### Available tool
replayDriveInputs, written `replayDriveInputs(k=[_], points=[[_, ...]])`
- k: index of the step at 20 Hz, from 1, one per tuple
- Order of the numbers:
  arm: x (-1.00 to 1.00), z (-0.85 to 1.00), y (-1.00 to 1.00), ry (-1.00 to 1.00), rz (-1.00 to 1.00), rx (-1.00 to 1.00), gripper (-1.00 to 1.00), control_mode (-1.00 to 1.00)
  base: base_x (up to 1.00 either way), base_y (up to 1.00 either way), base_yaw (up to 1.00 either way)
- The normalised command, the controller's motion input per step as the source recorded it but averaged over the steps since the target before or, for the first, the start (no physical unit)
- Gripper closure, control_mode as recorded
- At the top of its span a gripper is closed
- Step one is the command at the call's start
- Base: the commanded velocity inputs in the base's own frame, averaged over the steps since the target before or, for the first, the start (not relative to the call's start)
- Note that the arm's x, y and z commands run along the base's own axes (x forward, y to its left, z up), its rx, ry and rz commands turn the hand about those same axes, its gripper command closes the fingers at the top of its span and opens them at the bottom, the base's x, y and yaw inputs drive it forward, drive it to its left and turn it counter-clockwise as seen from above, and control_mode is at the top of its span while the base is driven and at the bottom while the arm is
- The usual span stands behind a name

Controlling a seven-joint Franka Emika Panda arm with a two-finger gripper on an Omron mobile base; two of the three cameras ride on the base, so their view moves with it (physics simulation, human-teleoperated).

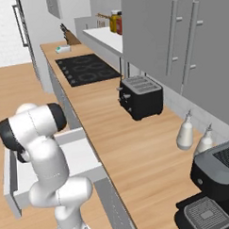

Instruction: Take a straw from the drawer in front and place it inside the glass cup on the dining counter.

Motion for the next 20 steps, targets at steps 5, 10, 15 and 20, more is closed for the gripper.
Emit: replayDriveInputs(k=[5, 10, 15, 20], points=[[0.22, 1.00, 0.05, 0.00, 0.00, 0.16, 1.00, -1.00, 0.00, 0.00, 0.00], [0.30, 1.00, 0.06, 0.00, 0.00, 0.06, 1.00, -1.00, 0.00, 0.00, 0.00], [0.26, 1.00, 0.16, 0.00, 0.00, 0.00, 1.00, -1.00, 0.00, 0.00, 0.00], [0.28, 1.00, 0.26, 0.00, 0.00, 0.00, 1.00, -1.00, 0.00, 0.00, 0.00]])
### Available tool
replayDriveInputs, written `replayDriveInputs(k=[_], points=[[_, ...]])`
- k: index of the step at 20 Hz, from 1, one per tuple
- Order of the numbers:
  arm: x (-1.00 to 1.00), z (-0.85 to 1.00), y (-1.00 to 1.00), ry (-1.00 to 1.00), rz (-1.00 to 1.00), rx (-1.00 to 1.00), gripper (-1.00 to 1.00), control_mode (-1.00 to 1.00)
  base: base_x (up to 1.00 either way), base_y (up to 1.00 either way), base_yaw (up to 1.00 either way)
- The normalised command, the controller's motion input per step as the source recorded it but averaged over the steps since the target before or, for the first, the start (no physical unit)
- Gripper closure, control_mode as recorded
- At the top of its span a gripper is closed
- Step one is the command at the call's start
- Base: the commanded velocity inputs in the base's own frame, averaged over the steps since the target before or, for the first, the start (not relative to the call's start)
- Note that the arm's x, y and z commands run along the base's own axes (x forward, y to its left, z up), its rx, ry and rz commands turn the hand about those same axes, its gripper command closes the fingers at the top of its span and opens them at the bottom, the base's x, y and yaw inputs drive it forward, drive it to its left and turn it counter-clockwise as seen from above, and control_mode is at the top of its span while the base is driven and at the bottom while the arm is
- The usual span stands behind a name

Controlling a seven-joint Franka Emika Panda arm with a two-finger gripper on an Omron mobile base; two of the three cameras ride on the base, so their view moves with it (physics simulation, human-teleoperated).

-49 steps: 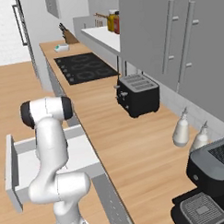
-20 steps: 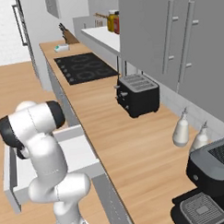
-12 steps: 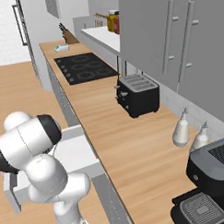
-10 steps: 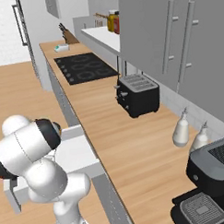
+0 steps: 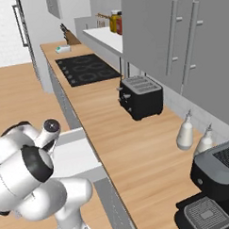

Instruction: Take a straw from the drawer in front and place it inside the glass cup on the dining counter.

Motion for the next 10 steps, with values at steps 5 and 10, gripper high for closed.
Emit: replayDriveInputs(k=[5, 10], points=[[0.21, 1.00, 0.25, 0.00, 0.00, -0.01, 1.00, -1.00, 0.00, 0.00, 0.00], [0.03, 1.00, 0.03, -0.03, 0.05, -0.18, 1.00, -1.00, 0.00, 0.00, 0.00]])
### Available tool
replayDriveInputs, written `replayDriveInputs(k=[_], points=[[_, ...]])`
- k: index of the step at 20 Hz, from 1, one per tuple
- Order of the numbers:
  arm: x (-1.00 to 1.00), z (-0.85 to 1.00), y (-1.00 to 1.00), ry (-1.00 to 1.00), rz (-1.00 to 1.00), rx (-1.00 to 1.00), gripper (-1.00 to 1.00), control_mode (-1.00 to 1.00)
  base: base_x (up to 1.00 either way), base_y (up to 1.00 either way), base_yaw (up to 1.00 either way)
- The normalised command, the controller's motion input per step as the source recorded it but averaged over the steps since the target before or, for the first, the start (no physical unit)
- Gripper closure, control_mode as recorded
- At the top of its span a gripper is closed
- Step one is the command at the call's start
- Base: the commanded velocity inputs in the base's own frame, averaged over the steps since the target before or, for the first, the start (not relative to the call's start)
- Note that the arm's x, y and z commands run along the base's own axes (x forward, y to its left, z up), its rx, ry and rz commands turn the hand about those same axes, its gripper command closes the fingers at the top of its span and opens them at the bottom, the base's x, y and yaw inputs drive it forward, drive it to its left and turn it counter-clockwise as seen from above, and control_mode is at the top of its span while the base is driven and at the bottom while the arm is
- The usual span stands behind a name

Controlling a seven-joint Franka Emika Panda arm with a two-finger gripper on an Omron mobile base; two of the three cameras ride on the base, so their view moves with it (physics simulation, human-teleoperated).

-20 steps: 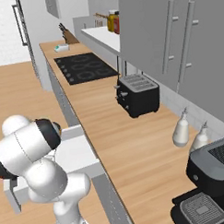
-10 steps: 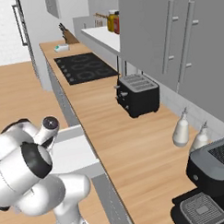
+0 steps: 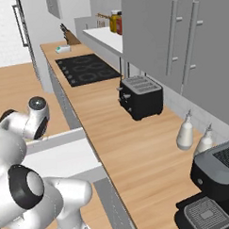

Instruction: Take a straw from the drawer in front and place it inside the glass cup on the dining counter.

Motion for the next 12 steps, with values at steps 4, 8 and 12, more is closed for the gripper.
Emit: replayDriveInputs(k=[4, 8, 12], points=[[0.00, 1.00, -0.01, -0.06, 0.18, -0.34, 1.00, -1.00, 0.00, 0.00, 0.00], [-0.07, 0.99, -0.24, -0.03, 0.29, -0.33, 1.00, -1.00, 0.00, 0.00, 0.00], [-0.09, 0.63, -0.47, 0.00, 0.38, -0.29, 1.00, -1.00, 0.00, 0.00, 0.00]])
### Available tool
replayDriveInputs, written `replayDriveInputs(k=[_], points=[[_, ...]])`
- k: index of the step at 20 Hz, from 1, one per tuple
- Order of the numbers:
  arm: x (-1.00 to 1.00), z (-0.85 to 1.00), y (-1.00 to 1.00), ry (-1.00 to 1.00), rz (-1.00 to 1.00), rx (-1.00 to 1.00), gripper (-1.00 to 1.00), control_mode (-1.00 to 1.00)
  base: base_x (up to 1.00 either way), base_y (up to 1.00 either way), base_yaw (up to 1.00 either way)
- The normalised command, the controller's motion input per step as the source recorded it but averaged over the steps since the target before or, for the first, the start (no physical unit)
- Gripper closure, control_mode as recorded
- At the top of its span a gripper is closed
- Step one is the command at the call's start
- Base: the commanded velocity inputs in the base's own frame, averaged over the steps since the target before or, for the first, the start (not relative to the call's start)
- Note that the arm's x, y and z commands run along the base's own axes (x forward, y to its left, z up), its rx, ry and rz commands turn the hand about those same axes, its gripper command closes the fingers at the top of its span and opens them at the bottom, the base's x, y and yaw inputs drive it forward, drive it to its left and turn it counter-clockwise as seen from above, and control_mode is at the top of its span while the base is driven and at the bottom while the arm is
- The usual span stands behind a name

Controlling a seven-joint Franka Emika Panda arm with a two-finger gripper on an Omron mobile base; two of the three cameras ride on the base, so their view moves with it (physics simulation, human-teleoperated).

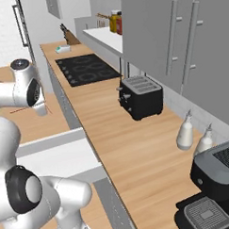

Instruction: Take a straw from the drawer in front and place it inside the glass cup on the dining counter.

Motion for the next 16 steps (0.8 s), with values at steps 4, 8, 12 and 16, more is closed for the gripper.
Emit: replayDriveInputs(k=[4, 8, 12, 16], points=[[-0.24, 0.06, -0.44, 0.00, 0.46, -0.15, 1.00, -1.00, 0.00, 0.00, 0.00], [-0.53, 0.00, -0.37, 0.00, 0.50, -0.09, 1.00, -1.00, 0.00, 0.00, 0.00], [-0.51, -0.05, -0.32, 0.00, 0.41, -0.11, 1.00, -1.00, 0.00, 0.00, 0.00], [-0.04, -0.26, -0.08, 0.00, 0.28, -0.15, 1.00, -1.00, 0.00, 0.00, 0.00]])
